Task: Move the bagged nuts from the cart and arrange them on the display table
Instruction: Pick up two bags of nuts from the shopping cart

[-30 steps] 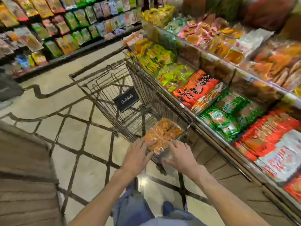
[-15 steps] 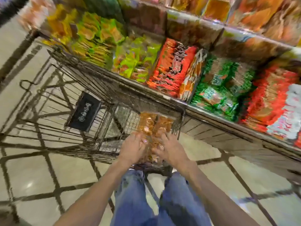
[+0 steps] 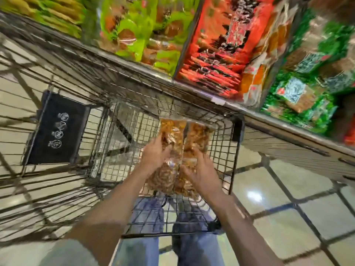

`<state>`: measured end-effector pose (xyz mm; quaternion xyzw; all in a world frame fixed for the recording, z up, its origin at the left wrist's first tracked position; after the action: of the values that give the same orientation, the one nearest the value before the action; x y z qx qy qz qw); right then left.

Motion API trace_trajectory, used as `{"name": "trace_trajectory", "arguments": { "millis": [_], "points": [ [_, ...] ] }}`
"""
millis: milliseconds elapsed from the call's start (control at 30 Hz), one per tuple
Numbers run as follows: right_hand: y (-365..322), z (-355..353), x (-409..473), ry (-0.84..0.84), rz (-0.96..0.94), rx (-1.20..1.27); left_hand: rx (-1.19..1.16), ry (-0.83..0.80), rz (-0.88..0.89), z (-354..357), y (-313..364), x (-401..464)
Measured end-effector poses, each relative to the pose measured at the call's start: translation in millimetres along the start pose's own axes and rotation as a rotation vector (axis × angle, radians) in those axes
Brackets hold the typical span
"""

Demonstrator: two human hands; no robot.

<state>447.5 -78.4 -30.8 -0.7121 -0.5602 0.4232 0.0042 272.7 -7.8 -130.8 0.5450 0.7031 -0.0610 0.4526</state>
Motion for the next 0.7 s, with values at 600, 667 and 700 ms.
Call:
{"name": "trace_trajectory", "arguments": {
  "millis": [600, 667, 700],
  "points": [
    [58.1, 22.3, 53.7, 0.170, 0.223, 0.204, -0.471, 0.080, -0.194, -9.2, -17.9, 52.4],
    [68.2, 25.1, 64.5, 0.194, 0.280, 0.212, -0.483, 0.119, -0.191, -18.2, -24.2, 43.2],
    [74.2, 27.4, 70.6, 0.189, 0.324, 0.216, -0.501, 0.114, -0.182, -20.7, -27.7, 38.8]
  ]
}}
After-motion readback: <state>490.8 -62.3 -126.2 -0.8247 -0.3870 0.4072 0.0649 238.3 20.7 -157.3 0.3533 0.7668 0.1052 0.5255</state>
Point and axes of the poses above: each hand's wrist, its own x-axis towards the middle knuckle, its own z-axis out of the palm, y = z × x, the point moved 10 cm from there along x, towards the middle knuckle, and after that the axes turned 6 degrees about -z, right-handed, at the moved point
